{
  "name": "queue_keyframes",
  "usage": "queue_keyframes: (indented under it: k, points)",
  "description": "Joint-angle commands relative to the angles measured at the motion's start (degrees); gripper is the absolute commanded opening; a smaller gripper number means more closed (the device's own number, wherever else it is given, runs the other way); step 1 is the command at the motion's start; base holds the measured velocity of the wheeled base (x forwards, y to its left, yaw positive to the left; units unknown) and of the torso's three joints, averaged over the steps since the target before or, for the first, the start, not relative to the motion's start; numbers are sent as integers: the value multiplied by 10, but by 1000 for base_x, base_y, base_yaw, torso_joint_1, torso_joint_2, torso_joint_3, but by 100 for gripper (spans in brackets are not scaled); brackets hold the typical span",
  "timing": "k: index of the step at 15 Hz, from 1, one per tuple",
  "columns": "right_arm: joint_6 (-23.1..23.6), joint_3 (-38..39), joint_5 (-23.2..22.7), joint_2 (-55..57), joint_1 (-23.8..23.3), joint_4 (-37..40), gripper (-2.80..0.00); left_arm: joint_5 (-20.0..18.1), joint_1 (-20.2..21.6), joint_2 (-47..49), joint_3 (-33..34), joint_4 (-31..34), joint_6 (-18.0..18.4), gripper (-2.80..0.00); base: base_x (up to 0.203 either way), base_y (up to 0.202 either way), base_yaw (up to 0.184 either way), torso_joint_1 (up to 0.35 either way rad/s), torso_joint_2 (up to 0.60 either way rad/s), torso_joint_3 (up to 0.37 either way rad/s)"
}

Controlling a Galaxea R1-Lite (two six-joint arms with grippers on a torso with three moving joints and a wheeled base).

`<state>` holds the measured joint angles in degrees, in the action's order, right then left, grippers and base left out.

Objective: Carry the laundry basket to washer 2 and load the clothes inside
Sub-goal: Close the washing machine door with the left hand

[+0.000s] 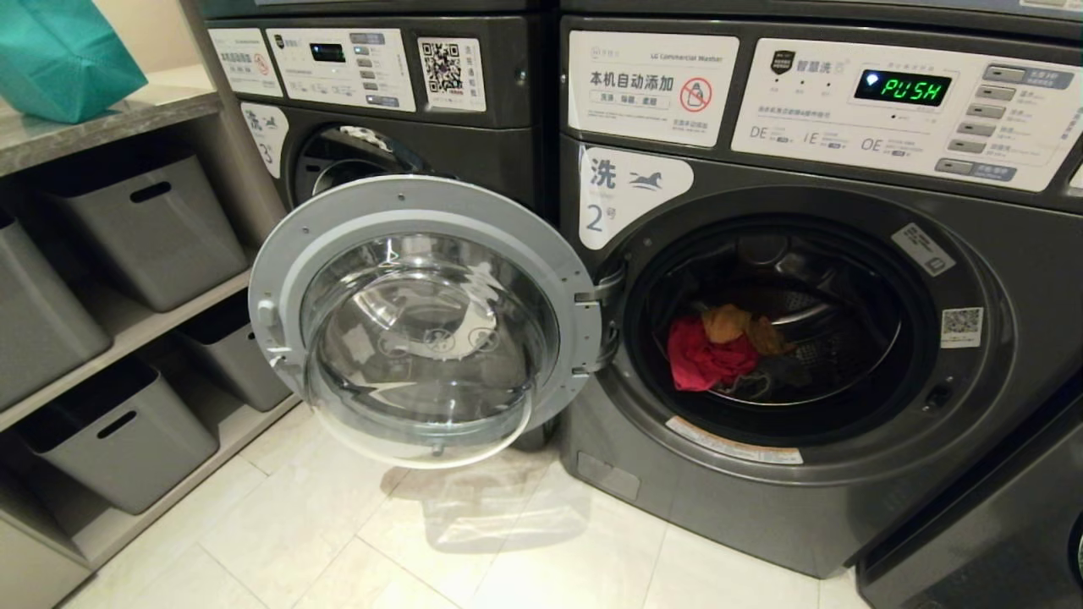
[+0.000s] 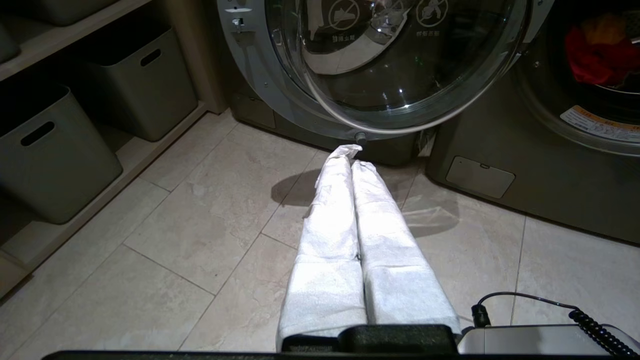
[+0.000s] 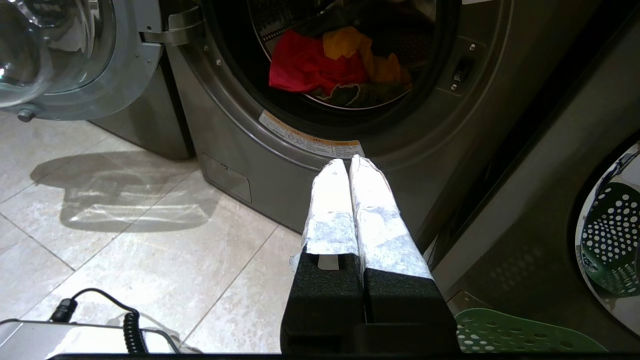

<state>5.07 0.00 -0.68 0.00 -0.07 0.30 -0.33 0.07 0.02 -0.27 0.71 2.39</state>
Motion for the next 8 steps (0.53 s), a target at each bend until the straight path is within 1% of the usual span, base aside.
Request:
queue_keyframes:
  k: [1,4,7,8]
  points:
    - [0,0,0,1,0,0,-280,0,0,1,1,0,0,-280,0,0,0,2,7,137]
    - [-1,0,-1,1,0,0,-280,0,0,1,1,0,-2,-280,0,0,0,1,6,45]
    - [-1,0,-1,1,0,0,-280,0,0,1,1,0,0,-280,0,0,0,0,0,0]
    - [-1,0,-1,1,0,0,-280,0,0,1,1,0,0,-280,-4,-3,-74,3,6,2]
